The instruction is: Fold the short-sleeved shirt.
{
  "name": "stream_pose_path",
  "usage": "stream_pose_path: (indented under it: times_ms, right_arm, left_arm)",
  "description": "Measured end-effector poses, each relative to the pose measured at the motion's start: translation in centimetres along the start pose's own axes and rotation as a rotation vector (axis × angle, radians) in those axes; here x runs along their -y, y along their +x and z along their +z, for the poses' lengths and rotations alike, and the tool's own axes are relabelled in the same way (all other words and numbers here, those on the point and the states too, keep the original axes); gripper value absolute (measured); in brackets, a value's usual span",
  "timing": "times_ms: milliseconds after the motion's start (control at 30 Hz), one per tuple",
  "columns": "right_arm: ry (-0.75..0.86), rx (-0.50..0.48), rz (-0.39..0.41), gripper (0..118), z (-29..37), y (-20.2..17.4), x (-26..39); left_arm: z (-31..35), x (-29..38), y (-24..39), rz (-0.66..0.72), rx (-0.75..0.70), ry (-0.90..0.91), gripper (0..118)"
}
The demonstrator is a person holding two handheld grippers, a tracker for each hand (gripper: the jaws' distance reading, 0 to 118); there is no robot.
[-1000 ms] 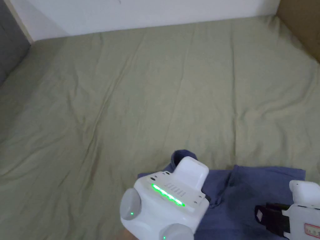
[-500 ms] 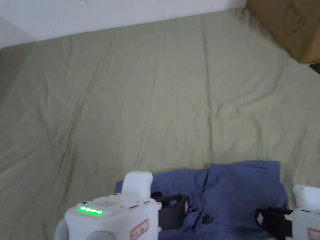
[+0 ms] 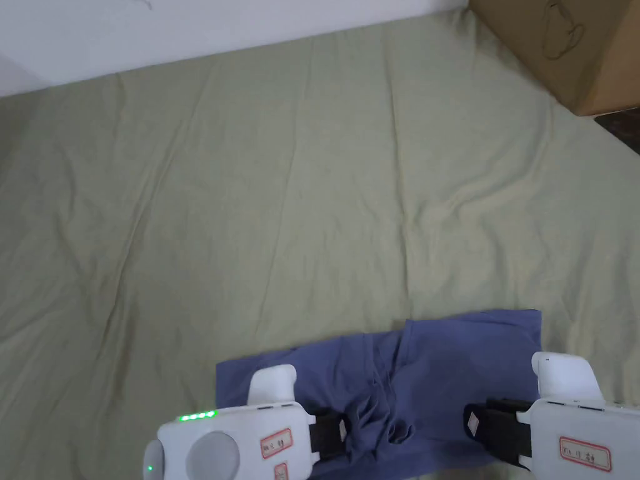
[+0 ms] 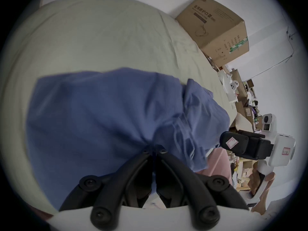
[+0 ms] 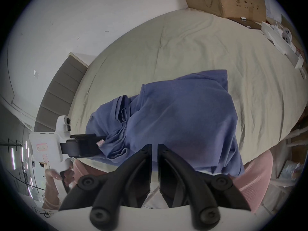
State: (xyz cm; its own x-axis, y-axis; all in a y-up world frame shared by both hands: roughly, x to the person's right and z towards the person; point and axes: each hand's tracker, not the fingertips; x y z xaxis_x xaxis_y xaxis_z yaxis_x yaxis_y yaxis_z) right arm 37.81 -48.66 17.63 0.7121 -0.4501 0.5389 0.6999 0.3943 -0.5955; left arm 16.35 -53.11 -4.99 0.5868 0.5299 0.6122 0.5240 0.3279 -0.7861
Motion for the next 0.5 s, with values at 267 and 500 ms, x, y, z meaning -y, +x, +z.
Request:
stream_pose_path:
  times_ms: [267, 500]
  right_arm:
    - [-0.022, 0.011, -0.047, 8, 0.3, 0.8, 1.6]
    - [-0.017, 0.019, -0.074, 8, 1.1, 0.6, 2.2]
  left_arm:
    - [-1.5, 0.8, 4.1, -0.095, 0.034, -0.074, 3]
    - [0.0, 0.8, 2.8, -0.027, 0.145, -0.06, 3]
